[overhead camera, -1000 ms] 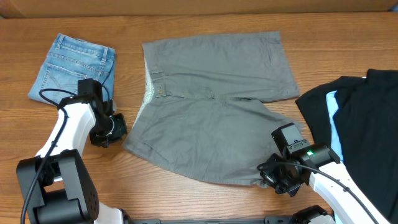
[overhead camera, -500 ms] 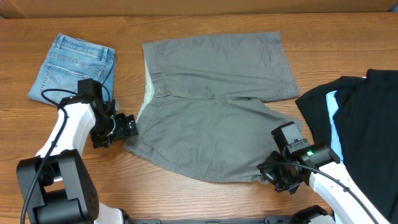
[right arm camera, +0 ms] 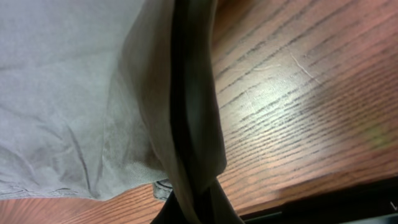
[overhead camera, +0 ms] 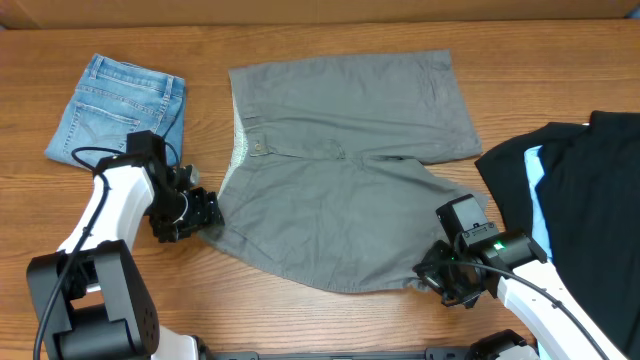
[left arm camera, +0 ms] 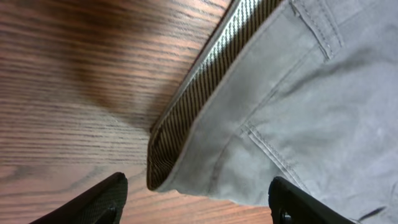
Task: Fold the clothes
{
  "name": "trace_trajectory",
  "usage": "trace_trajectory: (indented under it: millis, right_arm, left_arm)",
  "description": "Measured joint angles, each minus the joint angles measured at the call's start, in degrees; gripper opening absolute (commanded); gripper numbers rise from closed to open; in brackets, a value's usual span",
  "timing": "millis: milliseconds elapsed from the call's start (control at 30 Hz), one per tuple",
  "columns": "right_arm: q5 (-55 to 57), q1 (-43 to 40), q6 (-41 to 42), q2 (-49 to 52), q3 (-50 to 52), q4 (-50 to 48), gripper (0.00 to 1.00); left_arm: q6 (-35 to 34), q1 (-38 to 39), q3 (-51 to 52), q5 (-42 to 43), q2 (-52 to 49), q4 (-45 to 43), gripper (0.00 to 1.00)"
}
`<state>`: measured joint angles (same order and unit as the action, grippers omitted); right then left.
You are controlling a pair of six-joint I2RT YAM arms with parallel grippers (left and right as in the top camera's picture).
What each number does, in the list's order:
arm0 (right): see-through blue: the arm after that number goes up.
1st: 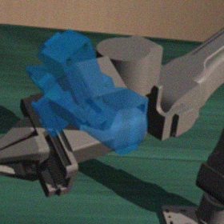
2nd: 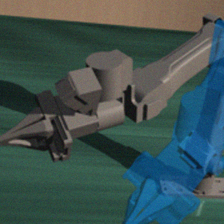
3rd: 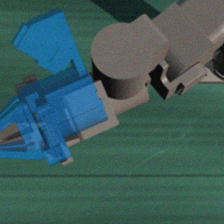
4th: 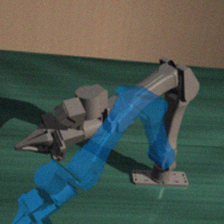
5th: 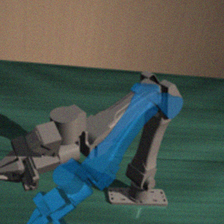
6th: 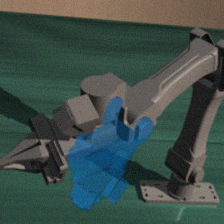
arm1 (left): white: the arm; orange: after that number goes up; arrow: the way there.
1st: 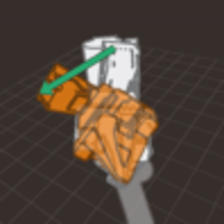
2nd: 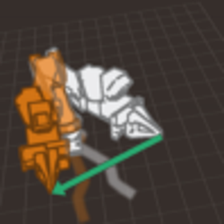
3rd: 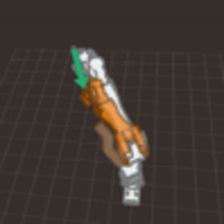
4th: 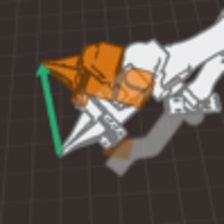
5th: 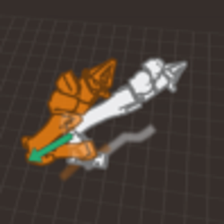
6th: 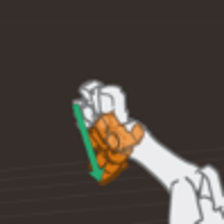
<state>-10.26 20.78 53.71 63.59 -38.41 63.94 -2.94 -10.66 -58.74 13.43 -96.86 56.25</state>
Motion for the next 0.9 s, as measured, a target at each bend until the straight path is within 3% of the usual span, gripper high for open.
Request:
trace_trajectory:
  millis: [200, 367, 500, 700, 900]
  right_arm:
    - [-0.02, 0.0, -1.07, 0.0, 0.0, -0.52, 0.04]
    - [-0.04, 0.0, -1.27, 0.0, 0.0, -0.5, 0.04]
    - [-0.02, 0.0, -1.29, 0.0, 0.0, -0.48, 0.04]
    - [0.0, 0.0, -2.03, 0.0, 0.0, -0.44, 0.04]
    - [0.04, 0.0, -4.48, 0.0, -0.11, 0.61, 0.04]
  left_arm:
    - [-1.44, 0.0, 4.83, -0.68, 0.02, -8.07, 0.6]
    - [-4.2, 0.0, 7.98, -1.2, 0.48, -12.09, 0.39]
    - [-5.4, 0.0, 8.66, -2.12, 0.7, -12.11, 0.04]
    - [-6.21, 0.0, 8.87, -2.1, 0.7, -10.43, 0.04]
    - [-6.36, -0.22, 7.26, -3.98, 0.7, 0.15, 0.04]
